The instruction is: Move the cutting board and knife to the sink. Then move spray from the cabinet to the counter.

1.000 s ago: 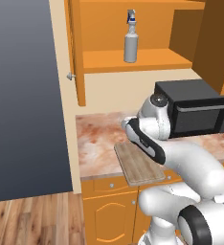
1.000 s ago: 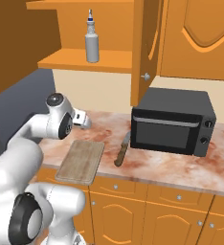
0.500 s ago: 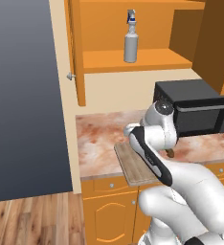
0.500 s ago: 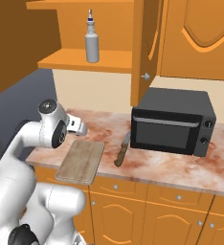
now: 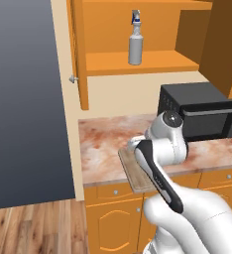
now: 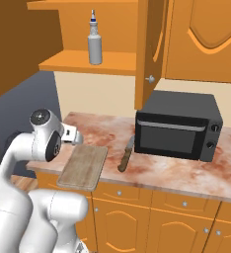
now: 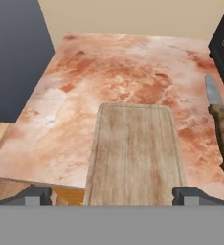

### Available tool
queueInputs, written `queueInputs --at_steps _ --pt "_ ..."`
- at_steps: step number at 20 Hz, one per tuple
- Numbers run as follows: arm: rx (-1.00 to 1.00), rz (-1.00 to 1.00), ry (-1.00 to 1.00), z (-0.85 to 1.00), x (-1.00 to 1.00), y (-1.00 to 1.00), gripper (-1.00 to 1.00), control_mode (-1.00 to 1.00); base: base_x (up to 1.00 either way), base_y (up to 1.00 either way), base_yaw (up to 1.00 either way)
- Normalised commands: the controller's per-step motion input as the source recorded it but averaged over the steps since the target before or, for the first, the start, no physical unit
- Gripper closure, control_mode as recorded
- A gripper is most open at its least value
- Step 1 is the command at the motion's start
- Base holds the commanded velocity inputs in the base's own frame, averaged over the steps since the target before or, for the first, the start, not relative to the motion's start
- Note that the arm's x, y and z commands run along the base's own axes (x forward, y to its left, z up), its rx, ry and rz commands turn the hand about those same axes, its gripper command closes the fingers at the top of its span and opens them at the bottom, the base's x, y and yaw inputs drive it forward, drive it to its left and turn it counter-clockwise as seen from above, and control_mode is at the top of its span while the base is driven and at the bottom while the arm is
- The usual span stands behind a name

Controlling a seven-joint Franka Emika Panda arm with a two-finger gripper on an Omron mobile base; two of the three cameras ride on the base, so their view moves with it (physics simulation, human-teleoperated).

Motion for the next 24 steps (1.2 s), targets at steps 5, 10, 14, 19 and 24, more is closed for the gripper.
queueInputs --at_steps 5,10,14,19,24 --pt "-0.09 0.10 0.00 0.00 -0.33 0.16 -1.00 -1.00 0.00 0.00 0.00" --pt "-0.18 0.09 0.03 0.00 -0.30 0.20 -1.00 -1.00 0.00 0.00 0.00" --pt "-0.17 0.00 0.04 0.00 -0.30 0.17 -1.00 -1.00 0.00 0.00 0.00" --pt "-0.06 -0.01 0.05 0.00 -0.33 0.15 -1.00 -1.00 0.00 0.00 0.00" --pt "0.00 -0.02 0.12 0.04 -0.25 0.17 -1.00 -1.00 0.00 0.00 0.00"
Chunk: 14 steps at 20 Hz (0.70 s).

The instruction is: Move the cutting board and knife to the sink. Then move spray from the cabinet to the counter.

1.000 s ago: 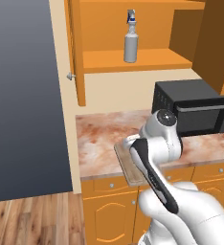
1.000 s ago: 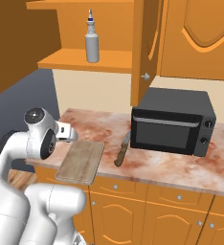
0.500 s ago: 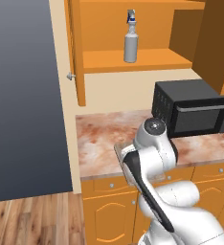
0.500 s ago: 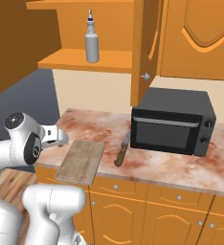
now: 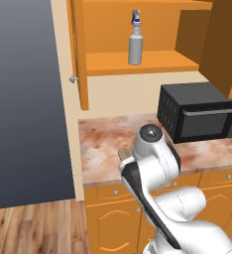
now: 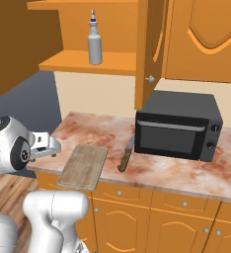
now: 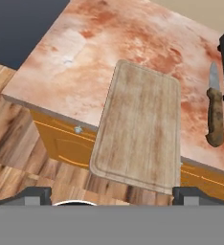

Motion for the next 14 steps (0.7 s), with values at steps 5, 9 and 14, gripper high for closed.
queueInputs --at_steps 5,9,14 --pt "-0.02 0.00 0.07 0.00 -0.32 0.12 -1.00 -1.00 0.00 0.00 0.00" --pt "-0.08 0.00 0.00 0.00 -0.33 0.03 -1.00 -1.00 0.00 0.00 0.00" --pt "-0.07 0.00 0.00 0.00 -0.30 0.01 -1.00 -1.00 0.00 0.00 0.00"
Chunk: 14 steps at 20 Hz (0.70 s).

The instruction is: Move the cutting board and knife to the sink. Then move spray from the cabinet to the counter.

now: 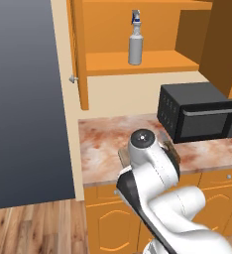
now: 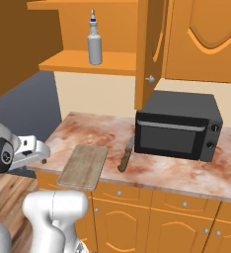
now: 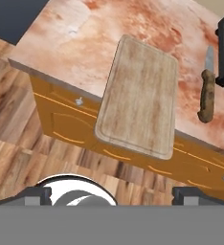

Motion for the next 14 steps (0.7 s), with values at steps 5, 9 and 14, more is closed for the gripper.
queueInputs --at_steps 5,9,14 --pt "-0.08 0.00 0.04 -0.02 -0.09 0.06 -1.00 -1.00 0.00 0.00 0.00" --pt "-0.12 0.00 0.01 -0.16 -0.07 0.10 -1.00 -1.00 0.00 0.00 0.00" --pt "-0.08 0.00 -0.01 -0.24 0.00 0.12 -1.00 -1.00 0.00 0.00 0.00"
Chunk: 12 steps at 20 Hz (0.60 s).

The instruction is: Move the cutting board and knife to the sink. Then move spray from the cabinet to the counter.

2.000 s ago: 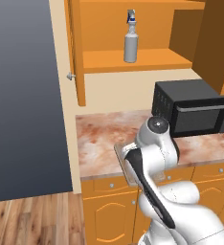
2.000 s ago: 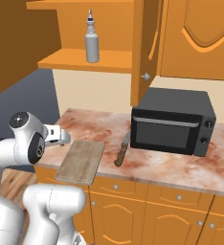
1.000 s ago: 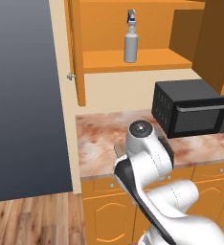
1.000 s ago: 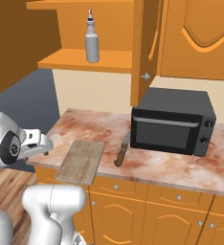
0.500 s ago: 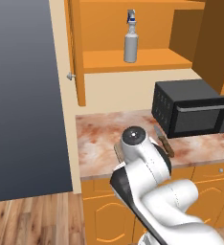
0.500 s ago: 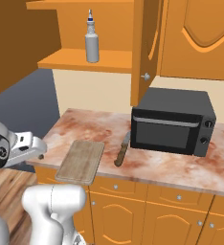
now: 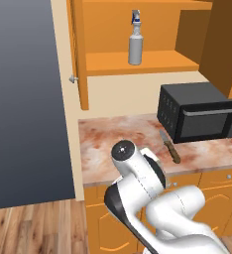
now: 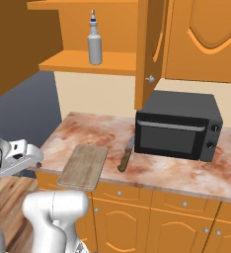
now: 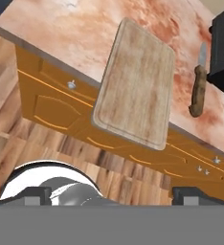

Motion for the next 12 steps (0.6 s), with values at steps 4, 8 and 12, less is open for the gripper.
queueInputs --at_steps 4,8,12 --pt "-0.08 0.00 -0.01 -0.24 0.01 0.07 -1.00 -1.00 0.00 0.00 0.00" --pt "-0.05 -0.05 0.00 -0.18 0.04 0.01 -1.00 -1.00 0.00 0.00 0.00" --pt "-0.11 -0.10 0.00 -0.18 0.12 0.00 -1.00 -1.00 0.00 0.00 0.00"
